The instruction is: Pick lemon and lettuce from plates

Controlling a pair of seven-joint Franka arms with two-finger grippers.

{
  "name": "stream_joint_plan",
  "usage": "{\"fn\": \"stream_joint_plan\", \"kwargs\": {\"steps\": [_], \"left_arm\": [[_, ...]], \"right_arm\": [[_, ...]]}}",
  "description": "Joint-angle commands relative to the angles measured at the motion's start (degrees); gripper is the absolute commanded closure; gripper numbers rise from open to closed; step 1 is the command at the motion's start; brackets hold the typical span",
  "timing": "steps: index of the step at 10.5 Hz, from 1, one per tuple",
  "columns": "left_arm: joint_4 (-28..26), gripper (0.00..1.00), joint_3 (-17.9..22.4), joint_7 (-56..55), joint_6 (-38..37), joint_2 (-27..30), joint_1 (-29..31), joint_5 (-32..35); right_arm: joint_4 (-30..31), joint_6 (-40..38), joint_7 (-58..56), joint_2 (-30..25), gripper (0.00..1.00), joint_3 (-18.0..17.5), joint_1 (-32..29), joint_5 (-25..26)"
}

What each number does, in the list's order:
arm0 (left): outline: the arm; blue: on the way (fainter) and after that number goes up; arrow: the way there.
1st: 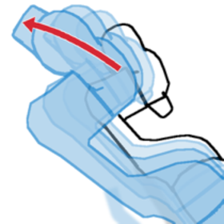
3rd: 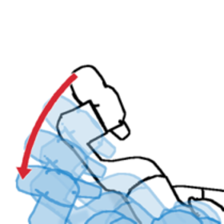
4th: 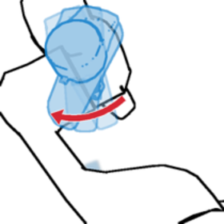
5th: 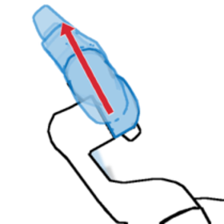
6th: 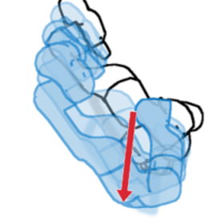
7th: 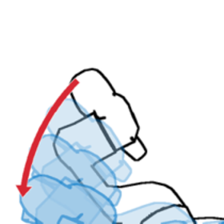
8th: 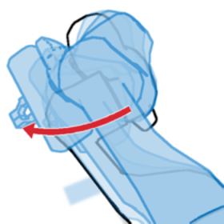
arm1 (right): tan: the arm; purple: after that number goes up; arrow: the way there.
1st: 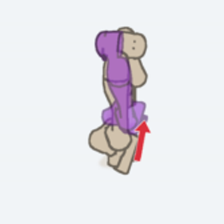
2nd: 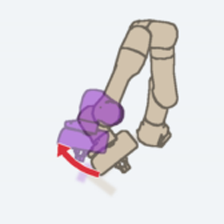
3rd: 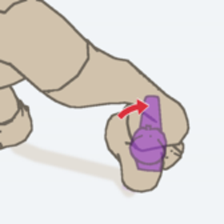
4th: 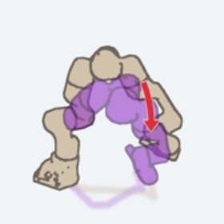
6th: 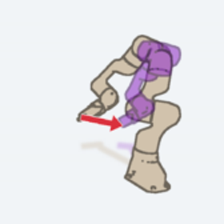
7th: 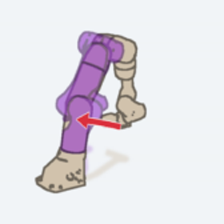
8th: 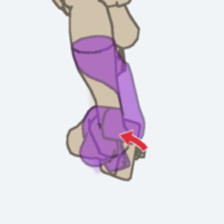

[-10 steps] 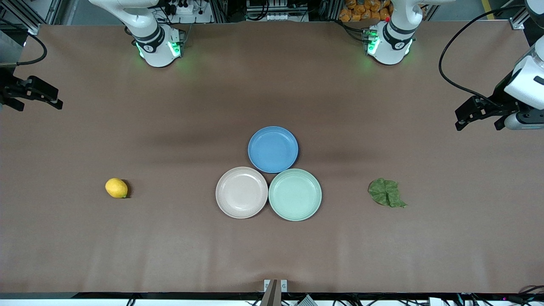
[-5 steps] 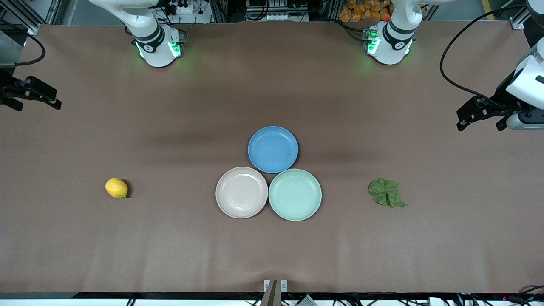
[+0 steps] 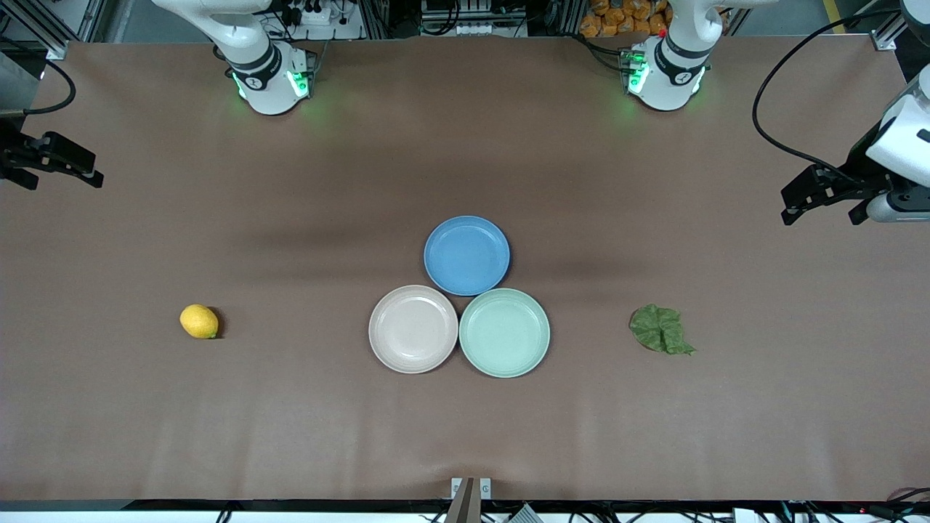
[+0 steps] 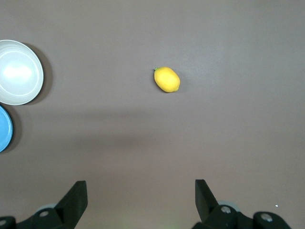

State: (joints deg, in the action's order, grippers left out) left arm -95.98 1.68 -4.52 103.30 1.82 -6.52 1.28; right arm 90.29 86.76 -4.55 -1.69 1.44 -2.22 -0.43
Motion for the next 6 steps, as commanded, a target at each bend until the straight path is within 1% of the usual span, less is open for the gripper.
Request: {"fn": "stream_joint_plan", "kwargs": {"steps": [1,6], "left_arm": [[1.05,0.00,-0.54,1.09,-0.03,-0.15,0.55,0.83],[1.06,0.00,-0.45,1.18,-0.11,-0.07,0.55,0.92]], "right_arm": [[1.91,0.78,0.42,-1.82,0.00,-0.38,-0.33,0.69],[2.26,3.59,0.42,-1.91,0.00,-0.47,-0.24,0.69]]}}
